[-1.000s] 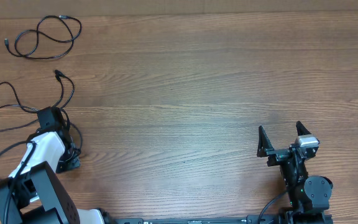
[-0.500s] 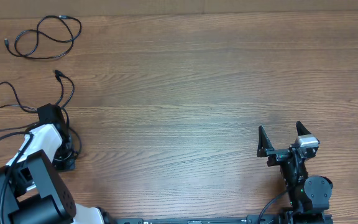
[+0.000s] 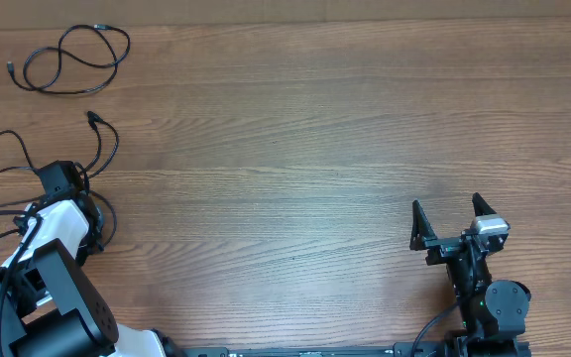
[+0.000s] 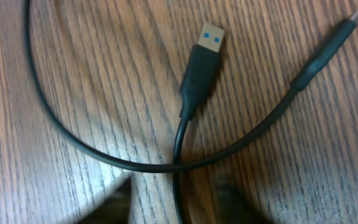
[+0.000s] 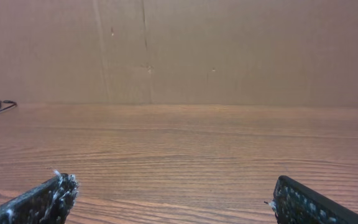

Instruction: Untangle cables

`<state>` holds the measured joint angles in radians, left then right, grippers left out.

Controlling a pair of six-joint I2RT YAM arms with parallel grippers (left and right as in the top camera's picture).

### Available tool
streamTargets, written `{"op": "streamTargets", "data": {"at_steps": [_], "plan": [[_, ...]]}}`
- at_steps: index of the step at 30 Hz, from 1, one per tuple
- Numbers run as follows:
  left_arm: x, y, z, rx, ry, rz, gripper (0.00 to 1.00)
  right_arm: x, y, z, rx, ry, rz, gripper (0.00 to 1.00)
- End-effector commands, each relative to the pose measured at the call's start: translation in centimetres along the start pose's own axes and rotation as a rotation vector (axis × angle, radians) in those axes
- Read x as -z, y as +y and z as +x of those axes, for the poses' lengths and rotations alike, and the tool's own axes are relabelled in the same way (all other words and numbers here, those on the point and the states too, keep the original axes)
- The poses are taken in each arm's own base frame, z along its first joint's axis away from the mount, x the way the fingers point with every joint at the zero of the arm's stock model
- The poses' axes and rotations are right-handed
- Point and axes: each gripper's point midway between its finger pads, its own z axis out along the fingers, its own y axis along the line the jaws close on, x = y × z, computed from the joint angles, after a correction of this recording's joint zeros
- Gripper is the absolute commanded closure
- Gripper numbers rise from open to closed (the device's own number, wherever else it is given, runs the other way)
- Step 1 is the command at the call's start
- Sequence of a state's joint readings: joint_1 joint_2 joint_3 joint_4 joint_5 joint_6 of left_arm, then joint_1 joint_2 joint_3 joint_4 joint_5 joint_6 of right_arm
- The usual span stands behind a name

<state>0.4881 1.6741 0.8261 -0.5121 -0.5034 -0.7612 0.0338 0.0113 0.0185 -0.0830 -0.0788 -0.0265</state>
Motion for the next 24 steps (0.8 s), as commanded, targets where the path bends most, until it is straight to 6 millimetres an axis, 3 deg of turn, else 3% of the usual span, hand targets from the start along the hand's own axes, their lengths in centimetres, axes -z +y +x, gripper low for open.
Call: {"op": "streamTargets", "data": {"at_steps": [1,7,10,14,17,18,19,24], "plan": [[0.1,0.0,-0.6,-0.081,-0.013,-0.012,0.01,0.0,0.1,0.3,0.001,0.000,-0.006,0.00],[0.8,0.3,-0.2,-0.114,0.026,-0.018,0.00,0.0,0.1,0.3,0.001,0.000,-0.006,0.00],[2.5,0.3,-0.7,-0.139,0.030,-0.001,0.00,0.0,0.1,0.3,0.001,0.000,-0.006,0.00],[6.7,-1.1,-0.5,-0.188,0.041,0.138,0.00,0.0,0.1,0.3,0.001,0.000,-0.006,0.00],[10.5,-3.2,0.3,-0.230,0.043,0.330,0.00,0.0,0.1,0.3,0.001,0.000,-0.006,0.00],[13.2,-4.6,1.3,-0.274,0.058,0.479,0.00,0.0,0.1,0.3,0.001,0.000,-0.006,0.00],[14.7,-5.2,1.7,-0.293,0.063,0.553,0.00,0.0,0.1,0.3,0.001,0.000,-0.006,0.00],[20.7,-5.4,4.9,-0.353,0.137,0.803,0.00,0.0,0.1,0.3,0.001,0.000,-0.006,0.00]]}}
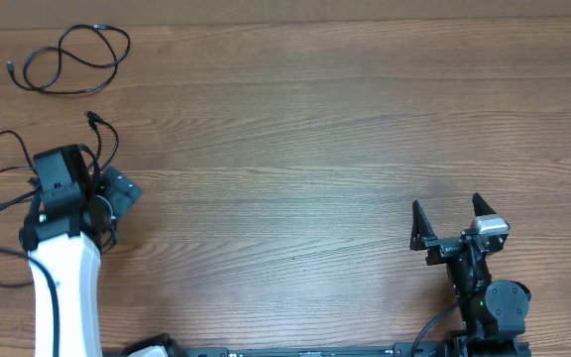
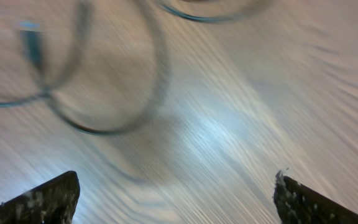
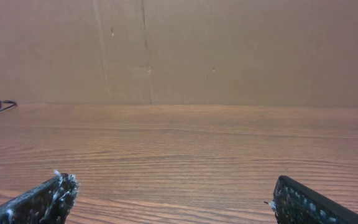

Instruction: Untangle cables

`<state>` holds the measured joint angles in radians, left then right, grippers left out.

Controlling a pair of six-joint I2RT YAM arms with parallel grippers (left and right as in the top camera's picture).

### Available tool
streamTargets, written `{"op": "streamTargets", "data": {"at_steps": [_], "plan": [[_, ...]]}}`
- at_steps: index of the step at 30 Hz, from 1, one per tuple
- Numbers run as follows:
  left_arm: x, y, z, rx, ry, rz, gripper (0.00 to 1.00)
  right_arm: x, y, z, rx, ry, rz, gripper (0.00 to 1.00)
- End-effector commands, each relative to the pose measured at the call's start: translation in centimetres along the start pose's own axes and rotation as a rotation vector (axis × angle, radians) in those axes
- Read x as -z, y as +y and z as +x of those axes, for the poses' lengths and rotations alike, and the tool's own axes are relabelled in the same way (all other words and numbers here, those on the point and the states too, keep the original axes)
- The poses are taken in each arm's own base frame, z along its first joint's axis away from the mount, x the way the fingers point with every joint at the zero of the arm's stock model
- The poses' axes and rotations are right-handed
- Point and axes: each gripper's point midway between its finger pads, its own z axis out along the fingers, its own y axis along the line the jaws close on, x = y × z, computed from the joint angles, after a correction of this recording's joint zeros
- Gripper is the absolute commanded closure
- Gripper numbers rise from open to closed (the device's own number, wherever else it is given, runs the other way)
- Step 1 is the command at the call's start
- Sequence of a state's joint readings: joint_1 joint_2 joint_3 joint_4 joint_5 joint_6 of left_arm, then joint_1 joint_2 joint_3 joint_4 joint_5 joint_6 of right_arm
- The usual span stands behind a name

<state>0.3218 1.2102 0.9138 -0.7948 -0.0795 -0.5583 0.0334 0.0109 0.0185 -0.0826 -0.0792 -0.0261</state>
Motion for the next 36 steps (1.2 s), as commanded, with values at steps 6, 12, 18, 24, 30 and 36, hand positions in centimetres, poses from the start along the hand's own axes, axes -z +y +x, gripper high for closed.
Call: {"op": "streamTargets", "data": {"at_steps": [6,12,18,24,30,36], "plan": [[5.9,-2.6,6.4,-0.079,0.197,0.244,0.01,0.0,0.1,0.3,0.002,0.001,-0.006,0.00],[5.5,1.7,7.2,-0.078,0.212,0.027,0.28,0.0,0.1,0.3,0.002,0.001,-0.006,0.00],[5.4,3.7,7.1,-0.092,0.198,-0.085,0.00,0.0,0.1,0.3,0.002,0.001,-0.006,0.00],[5.5,4.1,7.3,-0.094,0.205,-0.104,0.00,0.0,0.1,0.3,0.002,0.001,-0.006,0.00],[5.6,3.2,7.9,-0.113,0.235,-0.055,0.01,0.0,0.1,0.3,0.002,0.001,-0.006,0.00],[7.1,-3.2,7.7,-0.568,0.084,0.244,0.00,0.0,0.1,0.3,0.002,0.001,-0.006,0.00]]}}
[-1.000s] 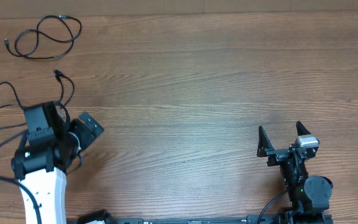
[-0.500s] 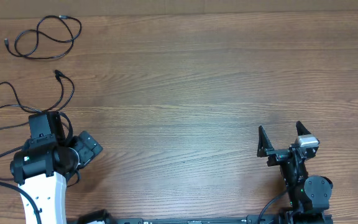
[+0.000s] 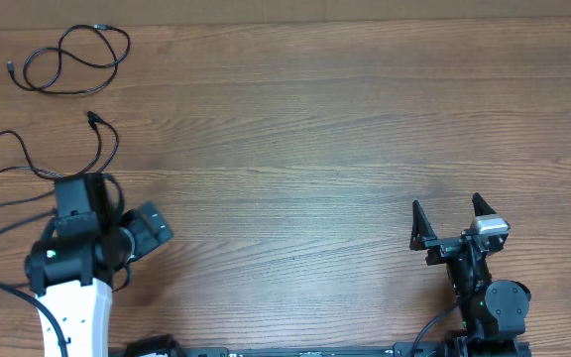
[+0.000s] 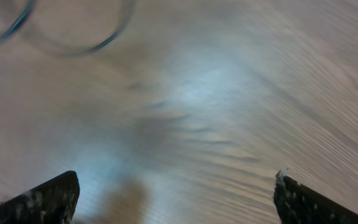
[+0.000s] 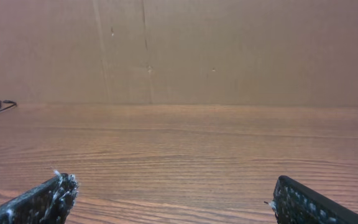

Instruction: Untangle cables

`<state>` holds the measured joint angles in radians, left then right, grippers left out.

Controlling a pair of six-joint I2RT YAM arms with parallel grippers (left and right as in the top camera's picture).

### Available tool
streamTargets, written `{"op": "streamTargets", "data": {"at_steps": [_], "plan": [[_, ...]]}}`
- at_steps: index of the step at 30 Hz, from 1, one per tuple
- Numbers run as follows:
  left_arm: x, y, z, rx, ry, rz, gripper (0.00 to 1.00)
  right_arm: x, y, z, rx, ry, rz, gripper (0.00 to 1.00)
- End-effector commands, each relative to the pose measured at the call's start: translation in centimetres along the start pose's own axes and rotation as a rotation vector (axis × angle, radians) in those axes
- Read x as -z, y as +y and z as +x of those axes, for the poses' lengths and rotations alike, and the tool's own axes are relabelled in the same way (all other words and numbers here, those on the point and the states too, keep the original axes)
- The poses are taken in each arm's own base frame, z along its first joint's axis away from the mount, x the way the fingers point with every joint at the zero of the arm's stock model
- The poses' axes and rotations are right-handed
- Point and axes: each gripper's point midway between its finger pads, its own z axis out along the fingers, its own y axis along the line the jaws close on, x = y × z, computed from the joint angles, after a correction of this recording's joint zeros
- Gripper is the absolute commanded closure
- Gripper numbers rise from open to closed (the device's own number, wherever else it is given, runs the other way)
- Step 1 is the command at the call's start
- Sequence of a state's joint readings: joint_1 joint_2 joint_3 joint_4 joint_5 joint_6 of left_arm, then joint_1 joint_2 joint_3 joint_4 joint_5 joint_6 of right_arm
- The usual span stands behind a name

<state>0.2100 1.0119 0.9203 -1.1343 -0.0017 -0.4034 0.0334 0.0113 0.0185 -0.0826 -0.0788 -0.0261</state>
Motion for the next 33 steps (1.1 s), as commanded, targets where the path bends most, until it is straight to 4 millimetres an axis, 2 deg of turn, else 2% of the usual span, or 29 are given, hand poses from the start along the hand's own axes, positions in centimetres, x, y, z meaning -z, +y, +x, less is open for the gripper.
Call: {"op": "streamTargets", "data": {"at_steps": [1,3,7,16,22,27,33], "plan": [[2.2,-5.1,-0.4,-0.389,-0.151,0.186,0.01,0.0,0.1,0.3,0.002,0.000,-0.006,0.00],[3.5,-7.2,-0.4,-0.537,-0.251,0.248,0.01,0.0,0.1,0.3,0.002,0.000,-0.006,0.00],[5.3,-8.9,0.0,-0.727,-0.376,0.301,0.01,0.0,0.1,0.3,0.002,0.000,-0.006,0.00],[6.4,-8.9,-0.1,-0.846,-0.635,0.333,0.01,0.0,0.1,0.3,0.002,0.000,-0.006,0.00],[7.1,-8.4,0.5,-0.826,-0.813,0.372,0.00,0.0,0.1,0.3,0.002,0.000,-0.006,0.00],[6.8,-7.8,1.4,-0.819,-0.867,0.388,0.00,0.0,0.1,0.3,0.002,0.000,-0.006,0.00],[5.8,-7.8,1.6,-0.811,-0.858,0.390,0.00,0.0,0.1,0.3,0.002,0.000,-0.006,0.00]]}}
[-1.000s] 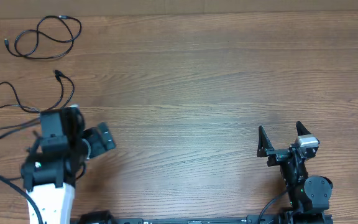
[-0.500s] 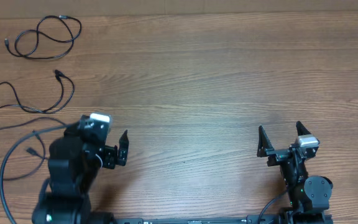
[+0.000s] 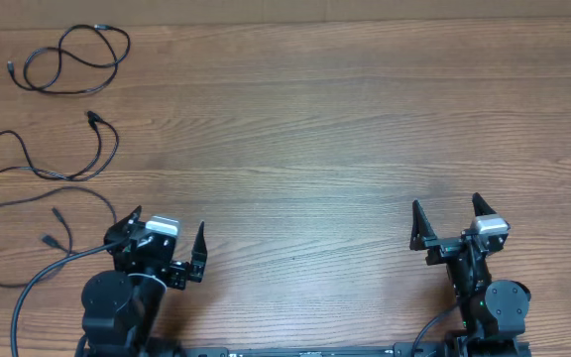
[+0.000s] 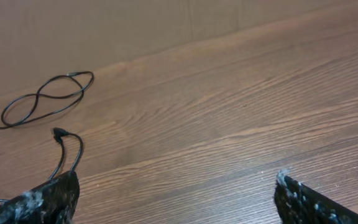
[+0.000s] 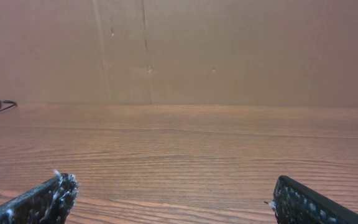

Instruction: Untangle cables

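Three black cables lie apart at the table's left. A looped cable (image 3: 72,58) is farthest back, and it shows as a figure-eight (image 4: 41,101) in the left wrist view. A second cable (image 3: 53,159) lies below it. A long cable (image 3: 33,238) with plug ends lies nearest the front. My left gripper (image 3: 167,230) stands open just right of the long cable, with nothing between its fingers (image 4: 45,199). My right gripper (image 3: 446,210) is open at the front right, far from all cables, over bare wood (image 5: 176,199).
A brown cardboard wall (image 5: 179,50) runs along the table's far edge. The wooden table (image 3: 325,129) spans the middle and right. A bit of cable shows far left in the right wrist view.
My left arm was stretched out over the front-left cable area. Now it is drawn back to the front edge, gripper open and facing across the table. The long cable lies uncovered. The right arm is unchanged.
My left gripper was first low over the front-left cable, its camera close on a USB plug and a crossing strand. Then it was raised and open near the middle cable, later nearer the front. Now it rests at the front edge; three cables lie separate.
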`<state>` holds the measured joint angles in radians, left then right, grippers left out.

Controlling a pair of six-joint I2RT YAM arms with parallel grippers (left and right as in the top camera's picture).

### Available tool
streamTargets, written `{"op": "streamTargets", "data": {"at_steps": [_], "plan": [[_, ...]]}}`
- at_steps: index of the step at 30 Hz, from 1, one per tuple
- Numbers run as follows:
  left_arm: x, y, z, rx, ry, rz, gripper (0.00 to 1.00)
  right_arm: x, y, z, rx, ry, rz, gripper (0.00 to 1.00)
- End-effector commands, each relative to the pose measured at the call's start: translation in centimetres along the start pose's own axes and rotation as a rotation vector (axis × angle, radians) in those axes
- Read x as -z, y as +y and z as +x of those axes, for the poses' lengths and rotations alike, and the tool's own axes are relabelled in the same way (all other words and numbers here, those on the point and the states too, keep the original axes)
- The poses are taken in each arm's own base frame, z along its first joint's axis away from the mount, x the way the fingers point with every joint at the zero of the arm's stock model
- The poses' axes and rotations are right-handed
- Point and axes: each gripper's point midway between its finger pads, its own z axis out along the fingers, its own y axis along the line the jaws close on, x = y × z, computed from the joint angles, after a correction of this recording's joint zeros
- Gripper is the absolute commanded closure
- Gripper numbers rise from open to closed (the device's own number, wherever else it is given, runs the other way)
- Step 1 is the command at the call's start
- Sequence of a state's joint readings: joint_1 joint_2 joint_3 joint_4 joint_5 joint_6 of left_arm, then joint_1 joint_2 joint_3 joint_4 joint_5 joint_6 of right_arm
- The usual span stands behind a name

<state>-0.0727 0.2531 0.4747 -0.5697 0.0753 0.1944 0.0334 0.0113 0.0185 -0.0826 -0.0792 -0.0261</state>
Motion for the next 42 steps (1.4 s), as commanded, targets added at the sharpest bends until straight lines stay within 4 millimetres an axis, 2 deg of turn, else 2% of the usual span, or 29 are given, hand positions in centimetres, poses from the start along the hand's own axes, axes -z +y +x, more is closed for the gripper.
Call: {"op": "streamTargets", "data": {"at_steps": [1,7,16,26,37,42], "plan": [[-0.3,-0.4,0.4,-0.011,-0.013,0.016,0.00,0.0,0.1,0.3,0.002,0.000,-0.006,0.00],[-0.6,-0.4,0.5,-0.016,-0.081,0.000,0.00,0.0,0.1,0.3,0.002,0.000,-0.006,0.00],[-1.3,-0.1,-0.7,-0.029,-0.255,-0.035,0.00,0.0,0.1,0.3,0.002,0.000,-0.006,0.00],[-2.2,0.7,0.5,0.013,-0.353,-0.087,0.00,0.0,0.1,0.3,0.002,0.000,-0.006,0.00],[-3.2,1.9,2.1,0.094,-0.358,-0.133,0.00,0.0,0.1,0.3,0.002,0.000,-0.006,0.00],[-3.2,2.2,2.3,0.118,-0.354,-0.143,0.01,0.0,0.1,0.3,0.002,0.000,-0.006,0.00]]}}
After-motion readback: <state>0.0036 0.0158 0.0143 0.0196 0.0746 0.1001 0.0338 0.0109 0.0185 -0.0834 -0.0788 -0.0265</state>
